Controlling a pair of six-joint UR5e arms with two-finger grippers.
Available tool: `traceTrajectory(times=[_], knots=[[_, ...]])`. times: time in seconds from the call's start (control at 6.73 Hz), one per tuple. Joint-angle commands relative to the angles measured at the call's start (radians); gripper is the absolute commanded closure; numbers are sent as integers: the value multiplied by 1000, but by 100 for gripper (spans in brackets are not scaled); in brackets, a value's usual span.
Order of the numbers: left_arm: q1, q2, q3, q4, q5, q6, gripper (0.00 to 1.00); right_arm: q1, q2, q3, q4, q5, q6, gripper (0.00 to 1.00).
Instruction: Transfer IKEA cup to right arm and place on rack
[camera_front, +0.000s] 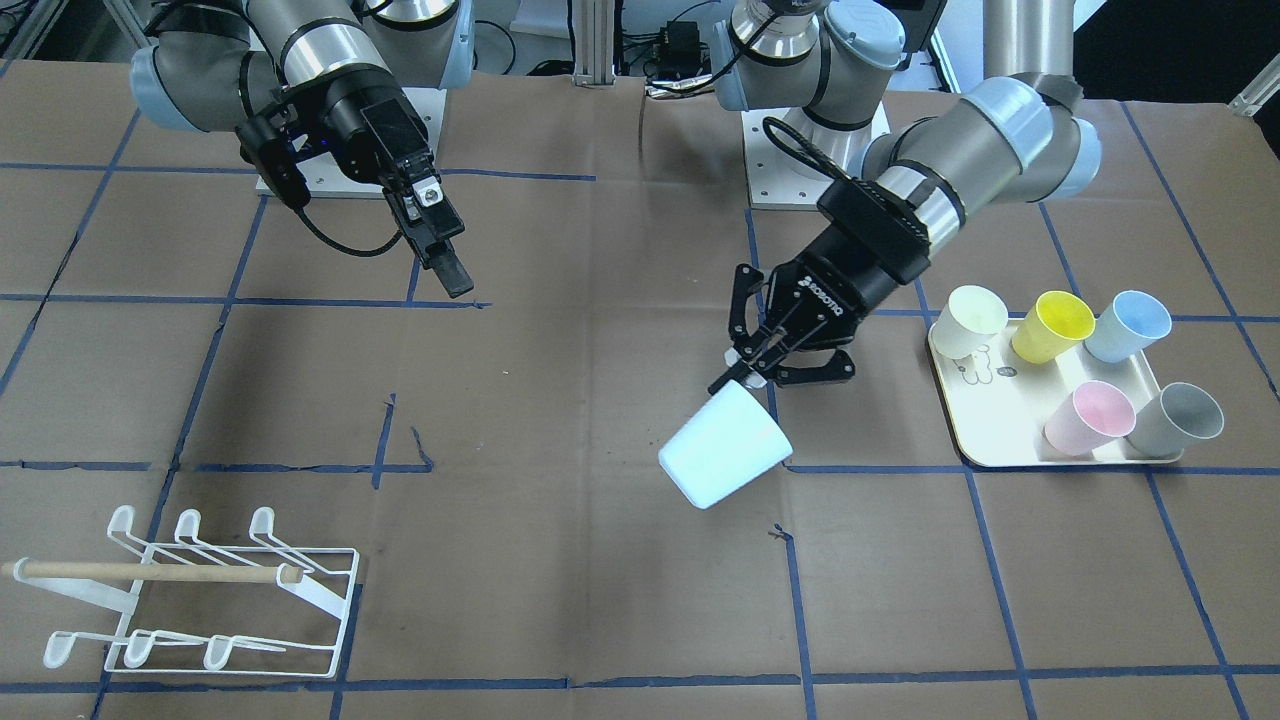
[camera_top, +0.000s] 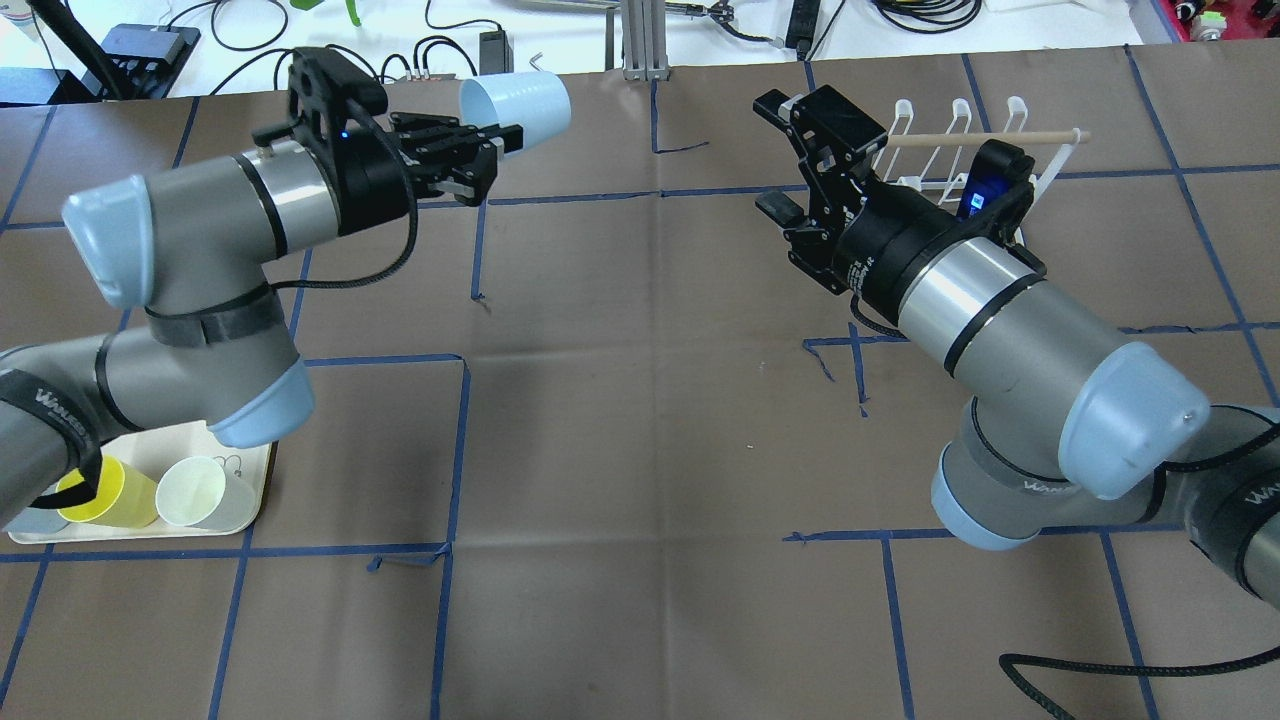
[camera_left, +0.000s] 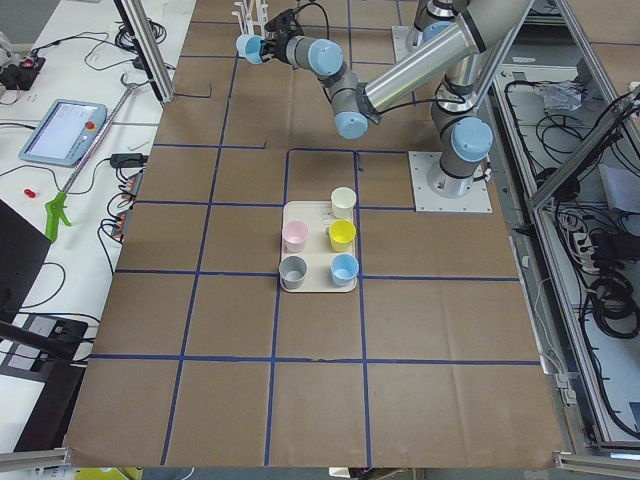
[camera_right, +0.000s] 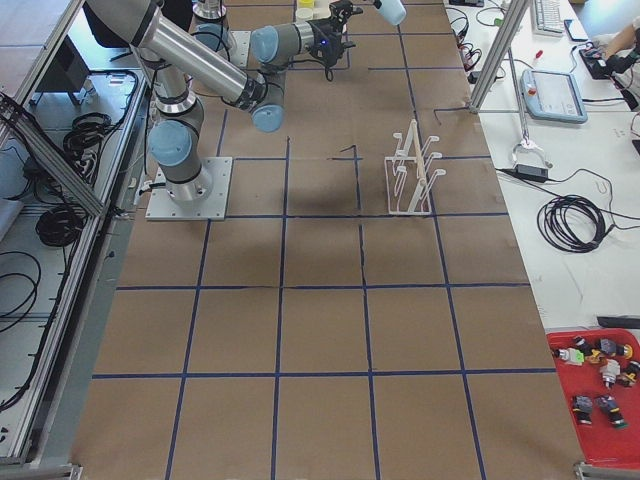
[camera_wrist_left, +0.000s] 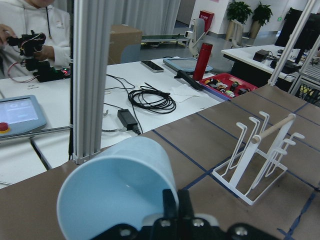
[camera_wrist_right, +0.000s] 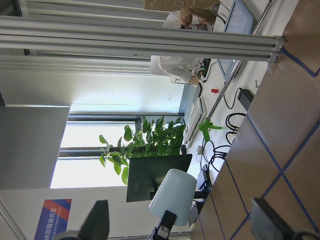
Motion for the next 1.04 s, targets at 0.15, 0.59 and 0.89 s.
traceTrajectory(times=[0.15,0.59,0.89], knots=[[-65,-18,-123,229,-45,-10,100,2,49,-4,78,-1,61,0],[-68,-24,-125,268,-85,-59,100,18,55,-47,264,3,55,0],[-70,-27,-126,274,-85,-59,100,81,49,-48,336,-2,60,0]])
